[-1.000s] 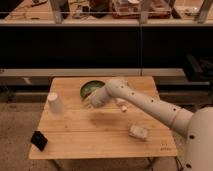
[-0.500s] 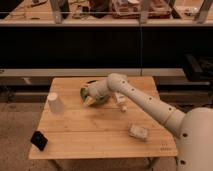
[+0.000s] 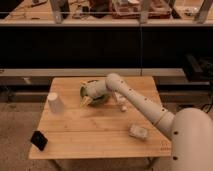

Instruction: Place the ceramic cup over the eraser

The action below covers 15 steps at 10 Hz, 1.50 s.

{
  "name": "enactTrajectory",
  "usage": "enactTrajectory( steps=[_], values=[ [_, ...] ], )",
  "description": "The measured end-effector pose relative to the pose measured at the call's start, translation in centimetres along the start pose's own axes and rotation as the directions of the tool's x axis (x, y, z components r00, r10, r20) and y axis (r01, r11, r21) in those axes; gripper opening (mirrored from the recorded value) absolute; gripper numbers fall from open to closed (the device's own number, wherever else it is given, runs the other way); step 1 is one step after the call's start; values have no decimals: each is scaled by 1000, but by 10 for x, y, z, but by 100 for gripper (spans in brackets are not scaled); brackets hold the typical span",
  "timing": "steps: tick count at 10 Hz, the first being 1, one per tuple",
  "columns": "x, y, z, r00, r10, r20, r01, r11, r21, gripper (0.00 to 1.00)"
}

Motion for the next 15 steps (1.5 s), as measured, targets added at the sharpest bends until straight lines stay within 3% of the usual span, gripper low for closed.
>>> enactTrajectory(
  steps=[2,3,5,8,10,12,15],
  values=[
    [-3,1,2,1000,-1,1,1,1000,-6,80],
    [-19,-1,8,1000,-1,30,2,1000,-20,80],
    [-62,-5,31,993,7,117,1,998,-67,80],
    [-97,-18,58,973,8,229,16,994,-106,80],
    [-86,-23,70,977,18,211,9,992,-126,80],
    [-78,-26,90,986,30,166,-3,987,-158,80],
    [-92,-26,118,989,31,143,0,978,-210,80]
  ],
)
